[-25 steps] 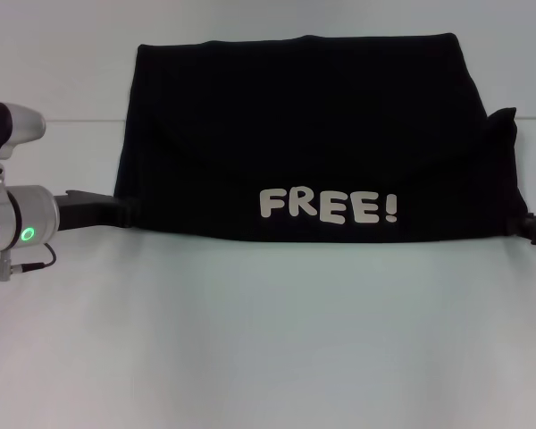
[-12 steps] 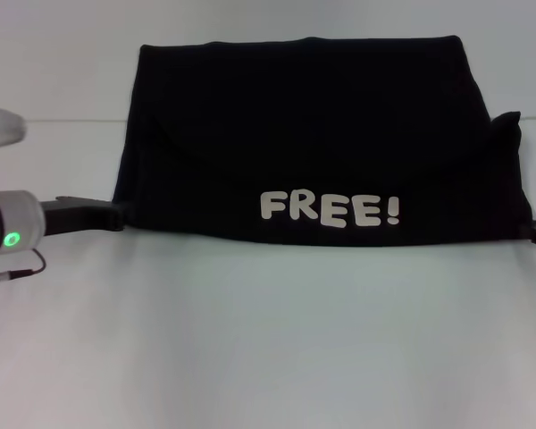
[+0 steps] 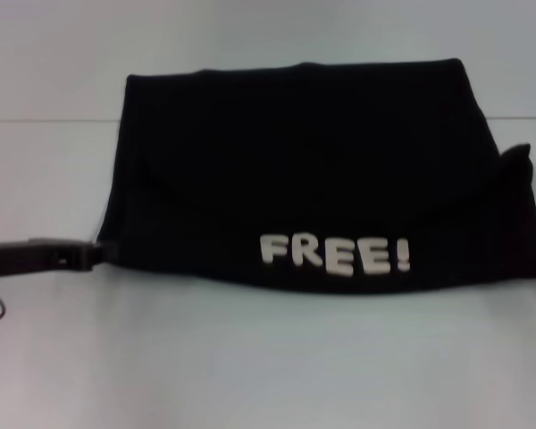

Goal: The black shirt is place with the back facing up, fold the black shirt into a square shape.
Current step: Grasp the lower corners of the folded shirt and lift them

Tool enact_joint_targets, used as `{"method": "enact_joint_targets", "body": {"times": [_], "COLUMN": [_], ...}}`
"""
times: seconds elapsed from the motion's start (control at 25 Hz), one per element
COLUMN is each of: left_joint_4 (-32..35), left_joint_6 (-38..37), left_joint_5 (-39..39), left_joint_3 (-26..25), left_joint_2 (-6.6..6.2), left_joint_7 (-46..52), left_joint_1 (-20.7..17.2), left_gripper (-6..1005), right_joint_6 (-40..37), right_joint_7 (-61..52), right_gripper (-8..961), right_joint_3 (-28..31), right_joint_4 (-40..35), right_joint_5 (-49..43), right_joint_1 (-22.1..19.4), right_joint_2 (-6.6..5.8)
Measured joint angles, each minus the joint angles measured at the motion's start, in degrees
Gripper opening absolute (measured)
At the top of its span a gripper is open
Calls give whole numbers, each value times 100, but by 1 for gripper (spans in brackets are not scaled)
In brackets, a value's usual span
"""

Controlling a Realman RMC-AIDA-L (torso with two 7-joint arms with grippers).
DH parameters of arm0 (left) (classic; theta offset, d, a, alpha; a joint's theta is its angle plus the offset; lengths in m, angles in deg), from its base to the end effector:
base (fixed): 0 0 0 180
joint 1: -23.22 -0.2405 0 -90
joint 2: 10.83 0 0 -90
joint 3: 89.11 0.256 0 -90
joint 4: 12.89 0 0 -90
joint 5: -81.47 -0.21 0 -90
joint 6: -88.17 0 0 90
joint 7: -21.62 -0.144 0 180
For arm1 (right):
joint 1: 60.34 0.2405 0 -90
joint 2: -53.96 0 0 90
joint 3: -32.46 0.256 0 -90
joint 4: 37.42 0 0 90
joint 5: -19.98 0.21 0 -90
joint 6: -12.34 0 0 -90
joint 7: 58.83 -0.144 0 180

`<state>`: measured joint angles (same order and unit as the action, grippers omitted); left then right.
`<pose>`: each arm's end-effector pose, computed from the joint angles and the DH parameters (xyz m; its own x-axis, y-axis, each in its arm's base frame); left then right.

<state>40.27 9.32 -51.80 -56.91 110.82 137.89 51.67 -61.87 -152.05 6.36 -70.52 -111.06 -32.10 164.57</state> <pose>-0.3077 0.3459 0.0393 0.4841 0.7385 0.4693 0.8750 -0.4134 -0.2520 0.3697 0.3350 0.0667 0.6208 -0.6570 -0.4277 -0.7830 -0.4930 -0.3792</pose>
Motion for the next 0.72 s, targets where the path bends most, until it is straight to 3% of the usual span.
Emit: {"method": "enact_joint_targets", "body": {"times": [0.28, 0.72], "left_joint_4": [33, 45], "left_joint_6": [-1558, -3261], "left_joint_5": [0, -52], "left_joint_3": [-882, -1429], "left_joint_2": [-61, -117], "left_joint_7": [-128, -329], "left_joint_1": [-116, -522], "left_gripper": [1, 1], "right_joint_6": [-1389, -2248], "right_joint_7": [503, 1079], "right_gripper": [20, 21], "right_joint_3": [686, 1140], "right_joint_4": [-454, -560], "right_joint_5": [-1, -30], "right_joint_1": [-575, -1282], "right_joint_2": [42, 86]}}
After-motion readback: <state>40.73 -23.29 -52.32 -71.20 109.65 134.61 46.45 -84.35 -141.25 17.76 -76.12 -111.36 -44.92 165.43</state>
